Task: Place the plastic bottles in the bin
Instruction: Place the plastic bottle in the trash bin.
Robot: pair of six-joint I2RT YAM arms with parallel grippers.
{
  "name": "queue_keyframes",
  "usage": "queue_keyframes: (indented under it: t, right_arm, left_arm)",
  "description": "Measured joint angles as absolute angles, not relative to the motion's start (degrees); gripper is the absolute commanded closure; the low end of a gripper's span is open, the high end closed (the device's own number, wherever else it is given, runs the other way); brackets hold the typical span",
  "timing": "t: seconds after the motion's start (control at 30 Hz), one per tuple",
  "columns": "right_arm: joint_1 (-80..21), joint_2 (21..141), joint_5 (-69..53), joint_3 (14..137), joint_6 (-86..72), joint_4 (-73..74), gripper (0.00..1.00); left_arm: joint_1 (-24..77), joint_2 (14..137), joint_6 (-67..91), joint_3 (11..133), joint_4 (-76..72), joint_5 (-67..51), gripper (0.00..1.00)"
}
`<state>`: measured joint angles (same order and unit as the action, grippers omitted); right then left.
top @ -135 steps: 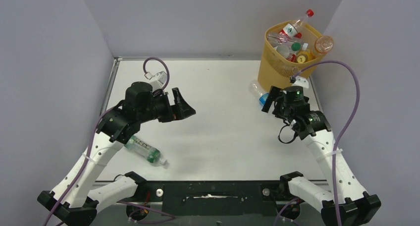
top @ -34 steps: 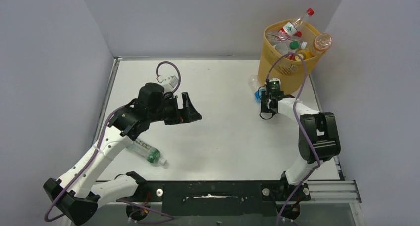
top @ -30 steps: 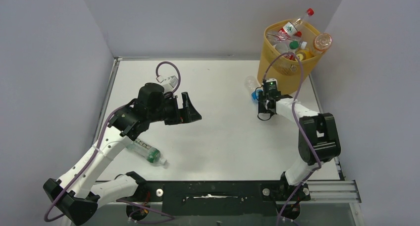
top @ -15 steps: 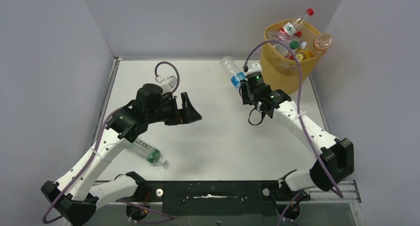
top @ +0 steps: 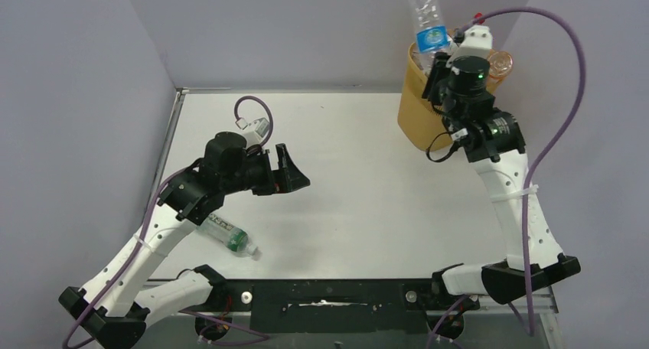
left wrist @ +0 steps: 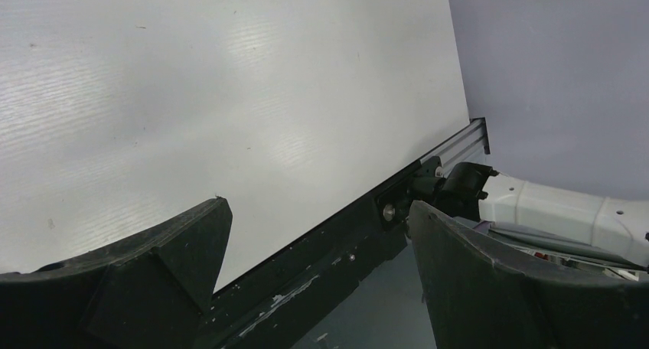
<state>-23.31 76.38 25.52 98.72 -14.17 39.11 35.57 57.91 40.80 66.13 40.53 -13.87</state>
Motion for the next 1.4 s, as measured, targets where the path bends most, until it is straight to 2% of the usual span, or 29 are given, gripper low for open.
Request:
queue_keyframes:
  t: [0.17, 0.4, 0.63, 1.13, 1.4]
  right_arm:
    - [-10.9, 78.8, 22.6, 106.5, -15.3, 42.5, 0.76]
    - [1.8, 87.9, 11.8, 120.0, -17.4, 45.3, 0.76]
    - [10.7, 93.3, 1.4, 121.5, -20.4, 46.6, 0.76]
    - [12.3, 94.6, -7.3, 120.8, -22.6, 47.2, 0.74]
    - [11.9, 93.7, -9.0, 114.8, -24.8, 46.8, 0.74]
  left_arm:
    - [35.6, 56.9, 41.2, 65.9, 40.5, -13.7, 0.12]
    - [35.6, 56.4, 41.3, 64.9, 40.6, -13.7, 0.12]
    - [35.7, 56.4, 41.3, 64.7, 40.5, -13.7, 0.12]
    - [35.7, 56.9, 41.1, 64.3, 40.2, -13.7, 0.12]
    - [35.7, 57.2, 41.1, 64.2, 40.0, -13.7, 0.12]
